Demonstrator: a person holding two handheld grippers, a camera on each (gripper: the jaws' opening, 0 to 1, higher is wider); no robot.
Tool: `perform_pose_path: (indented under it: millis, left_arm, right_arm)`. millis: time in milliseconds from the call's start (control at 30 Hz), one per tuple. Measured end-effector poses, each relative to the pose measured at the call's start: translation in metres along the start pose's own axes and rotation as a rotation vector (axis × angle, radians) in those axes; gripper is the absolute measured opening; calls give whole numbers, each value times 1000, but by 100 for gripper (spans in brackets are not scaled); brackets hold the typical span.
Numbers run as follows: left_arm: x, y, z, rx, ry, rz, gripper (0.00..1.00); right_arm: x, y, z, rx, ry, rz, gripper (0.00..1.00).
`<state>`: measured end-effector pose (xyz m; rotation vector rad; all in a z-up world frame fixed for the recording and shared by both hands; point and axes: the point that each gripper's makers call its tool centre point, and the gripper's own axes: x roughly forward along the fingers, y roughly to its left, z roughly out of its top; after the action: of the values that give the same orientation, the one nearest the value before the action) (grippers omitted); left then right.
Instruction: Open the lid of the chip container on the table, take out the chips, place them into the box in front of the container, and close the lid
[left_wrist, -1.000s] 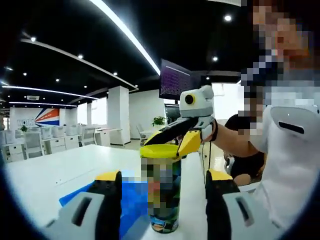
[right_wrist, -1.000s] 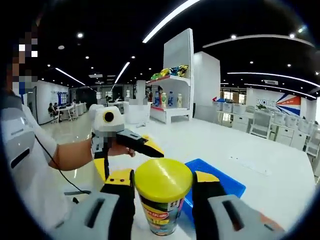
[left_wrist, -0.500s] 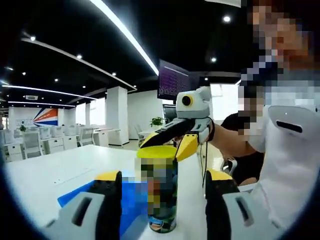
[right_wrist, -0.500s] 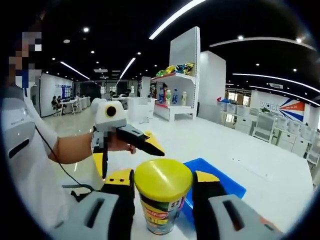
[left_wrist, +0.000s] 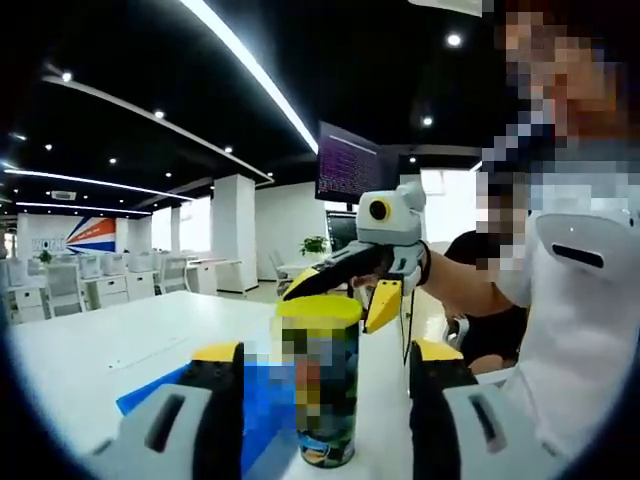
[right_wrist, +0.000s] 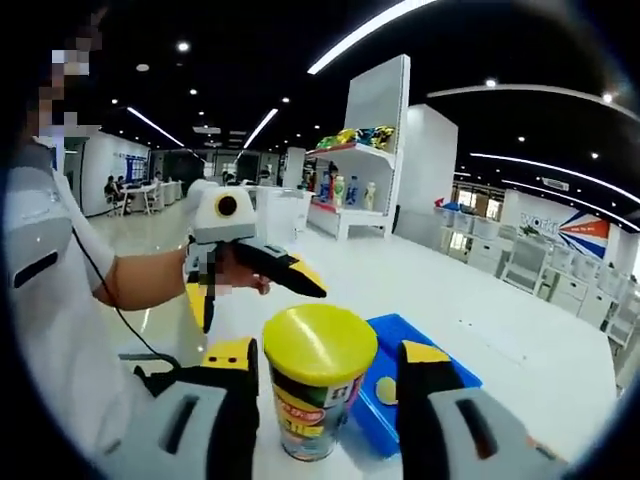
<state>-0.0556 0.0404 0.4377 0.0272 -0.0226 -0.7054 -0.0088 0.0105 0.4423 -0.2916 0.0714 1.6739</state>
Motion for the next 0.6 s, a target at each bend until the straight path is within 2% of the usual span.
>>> perform_pose_path:
  millis: [67, 100, 167, 233, 300, 433, 533, 600]
  left_arm:
    - [-2, 4, 6, 23, -13, 21, 62]
    - [-3, 6, 11, 29, -30, 30, 59]
    - [-4, 7, 20, 11, -58, 23, 52]
    - [-4, 9, 33, -24, -99, 10, 50]
    - [-3, 13, 40, -35, -106, 14, 47]
    - [4, 15, 50, -38, -113, 10, 30]
    - [12, 17, 52, 8, -81, 13, 29]
    - [15, 17, 51, -17, -64, 0, 25]
  right_arm:
    - [-9, -1, 9, 28, -73, 18, 55]
    - [-13, -3, 9, 54, -80, 20, 55]
    - [-20, -6, 16, 93, -131, 29, 52]
    - [-26, -7, 21, 116, -166, 39, 46]
    - [-28, -9, 24, 116, -182, 29, 41]
    - [-25, -11, 28, 58, -192, 18, 28]
    - [-20, -8, 27, 39, -178, 36, 25]
    - [-18, -6, 28, 34, -175, 46, 21]
